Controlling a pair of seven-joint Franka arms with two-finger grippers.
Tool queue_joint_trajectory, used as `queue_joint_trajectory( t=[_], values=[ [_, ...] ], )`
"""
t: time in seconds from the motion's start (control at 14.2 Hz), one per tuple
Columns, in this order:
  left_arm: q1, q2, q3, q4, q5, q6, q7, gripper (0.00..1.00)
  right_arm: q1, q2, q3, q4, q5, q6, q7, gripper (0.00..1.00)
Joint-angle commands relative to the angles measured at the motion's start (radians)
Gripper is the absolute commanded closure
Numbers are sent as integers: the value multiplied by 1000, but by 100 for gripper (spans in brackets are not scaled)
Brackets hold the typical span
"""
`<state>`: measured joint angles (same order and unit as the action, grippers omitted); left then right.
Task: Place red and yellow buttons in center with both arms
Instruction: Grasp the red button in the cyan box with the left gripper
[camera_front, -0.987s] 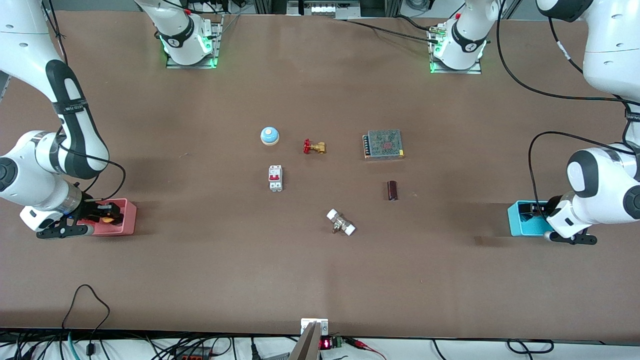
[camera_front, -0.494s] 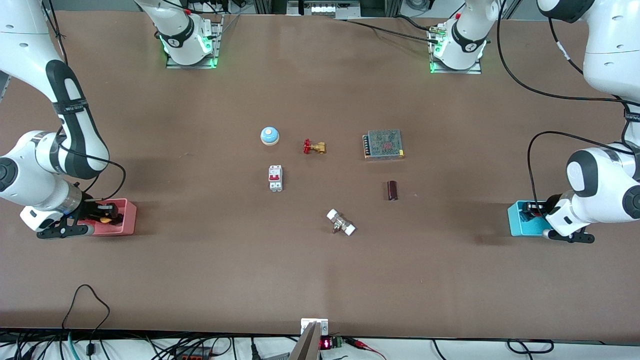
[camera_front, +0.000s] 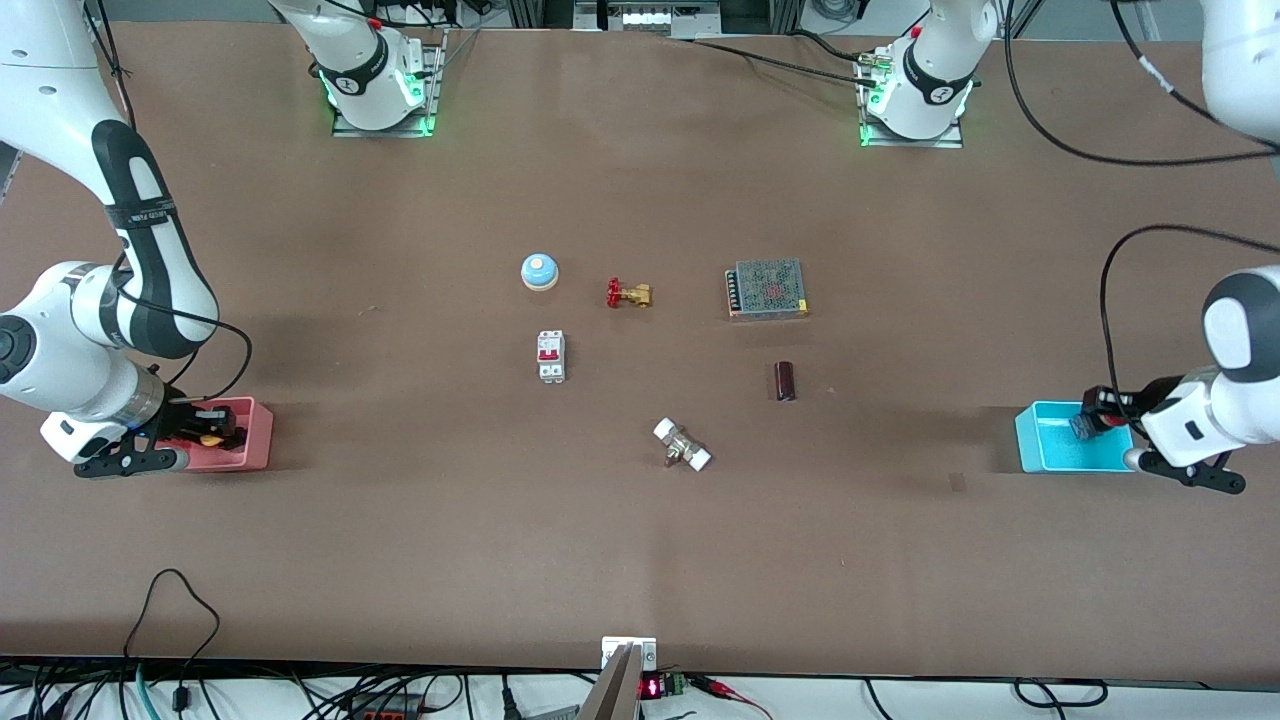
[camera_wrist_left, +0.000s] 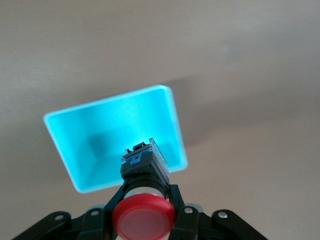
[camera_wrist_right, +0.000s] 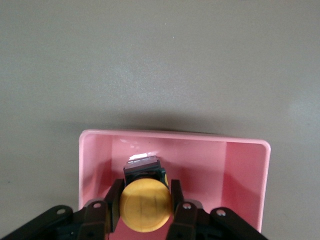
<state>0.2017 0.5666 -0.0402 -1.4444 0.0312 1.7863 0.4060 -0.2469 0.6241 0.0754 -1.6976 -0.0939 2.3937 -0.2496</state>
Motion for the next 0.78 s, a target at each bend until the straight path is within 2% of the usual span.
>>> queue_joint_trajectory(
  t=[0.0,0.21,0.49,0.63,0.71],
  values=[
    [-91,-28,-7,-19,-11,-76,-82,92,-11,2,10,10,-4,2,-20,67],
    [-194,-1,-9,-88,-19,-47,-227,93,-12,-27,9,16,-3,-46,-74,67],
    [-342,21,-16,-252,-22,177,-389,92,-15,-130,15,21,3,-218,-91,67],
    [-363,25,-17,-277,-22,225,-412,92,-5,-206,71,21,8,-324,-29,67],
    [-364,30,-17,-277,-22,226,-412,90,4,-231,104,19,3,-374,69,67]
  ],
)
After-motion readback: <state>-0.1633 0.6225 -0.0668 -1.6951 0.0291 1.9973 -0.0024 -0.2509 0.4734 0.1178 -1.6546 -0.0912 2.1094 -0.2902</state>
